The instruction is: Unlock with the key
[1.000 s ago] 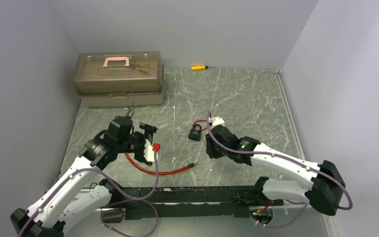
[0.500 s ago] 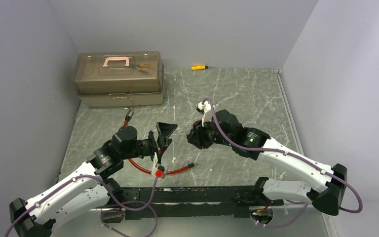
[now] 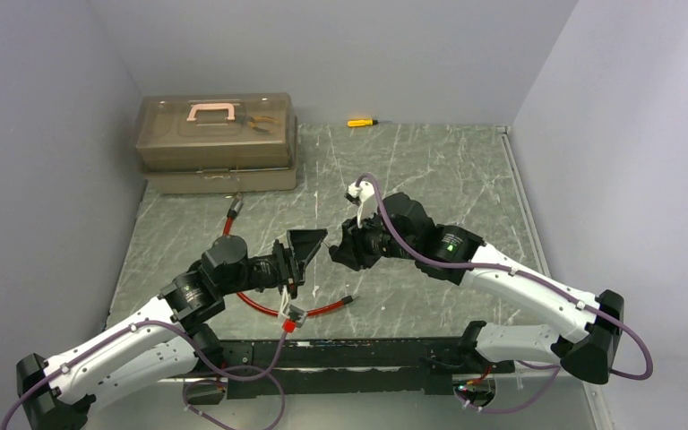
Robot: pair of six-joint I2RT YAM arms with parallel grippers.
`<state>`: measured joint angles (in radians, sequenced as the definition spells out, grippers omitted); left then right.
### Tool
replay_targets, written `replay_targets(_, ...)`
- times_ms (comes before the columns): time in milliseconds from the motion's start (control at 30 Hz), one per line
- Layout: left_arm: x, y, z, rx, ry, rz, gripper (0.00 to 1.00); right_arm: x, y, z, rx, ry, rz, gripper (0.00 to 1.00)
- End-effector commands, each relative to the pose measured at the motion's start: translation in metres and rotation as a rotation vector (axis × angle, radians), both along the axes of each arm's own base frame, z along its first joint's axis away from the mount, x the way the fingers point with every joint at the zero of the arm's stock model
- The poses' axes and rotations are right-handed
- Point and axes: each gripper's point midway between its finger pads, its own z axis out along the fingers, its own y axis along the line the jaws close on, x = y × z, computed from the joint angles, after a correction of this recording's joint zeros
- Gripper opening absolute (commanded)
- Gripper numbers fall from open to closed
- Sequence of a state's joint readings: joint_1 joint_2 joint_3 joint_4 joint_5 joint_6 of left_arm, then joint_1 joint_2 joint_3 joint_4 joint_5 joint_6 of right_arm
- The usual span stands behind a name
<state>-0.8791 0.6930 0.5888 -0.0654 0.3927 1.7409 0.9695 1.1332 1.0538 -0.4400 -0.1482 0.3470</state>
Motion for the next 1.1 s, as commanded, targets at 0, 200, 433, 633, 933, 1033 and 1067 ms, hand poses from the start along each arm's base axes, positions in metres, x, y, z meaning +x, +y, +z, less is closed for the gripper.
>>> replay_targets(0, -0.001, 0.000, 0.004, 0.003, -0.040, 0.005, 0.70, -0.001, 0.009, 0.032, 0.070, -0.045, 0.030, 0.16)
replay_targets(200, 0.008, 0.001, 0.001, 0.023, -0.024, 0.048, 0.69, -0.003, 0.012, 0.037, 0.079, -0.046, 0.044, 0.14)
replay_targets(433, 0.009, -0.002, 0.006, 0.009, -0.039, 0.050, 0.50, -0.005, 0.017, 0.039, 0.075, -0.045, 0.065, 0.13)
replay_targets(633, 0.011, -0.004, 0.009, 0.012, -0.038, 0.066, 0.15, -0.004, 0.021, 0.039, 0.075, -0.046, 0.074, 0.13)
replay_targets(933, 0.018, -0.003, 0.018, -0.032, -0.056, 0.123, 0.00, -0.005, 0.026, 0.055, 0.165, -0.037, 0.058, 0.50)
replay_targets(1033, 0.022, 0.001, 0.027, -0.084, -0.082, 0.157, 0.00, -0.007, 0.019, 0.059, 0.214, -0.016, 0.055, 0.56)
replay_targets(1067, 0.023, 0.002, 0.028, -0.098, -0.095, 0.164, 0.00, -0.006, 0.015, 0.059, 0.233, 0.000, 0.055, 0.57)
